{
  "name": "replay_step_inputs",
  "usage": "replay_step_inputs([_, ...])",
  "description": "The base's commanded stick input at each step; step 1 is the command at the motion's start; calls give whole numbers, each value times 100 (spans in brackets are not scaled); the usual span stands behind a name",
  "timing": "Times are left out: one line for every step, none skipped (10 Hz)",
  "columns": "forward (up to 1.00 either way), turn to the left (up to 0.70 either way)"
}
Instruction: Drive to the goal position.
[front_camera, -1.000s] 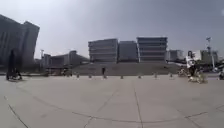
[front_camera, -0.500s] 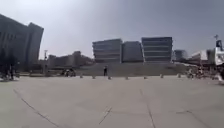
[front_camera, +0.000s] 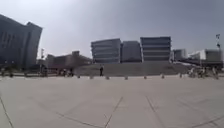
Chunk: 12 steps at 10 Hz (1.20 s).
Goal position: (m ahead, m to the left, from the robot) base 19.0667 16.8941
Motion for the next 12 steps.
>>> replay_step_inputs([100, 0])
replay_step_inputs([100, 0])
replay_step_inputs([100, 0])
replay_step_inputs([100, 0])
replay_step_inputs([100, 0])
replay_step_inputs([100, 0])
replay_step_inputs([100, 0])
replay_step_inputs([100, 0])
replay_step_inputs([100, 0])
replay_step_inputs([100, 0])
replay_step_inputs([100, 0])
replay_step_inputs([100, 0])
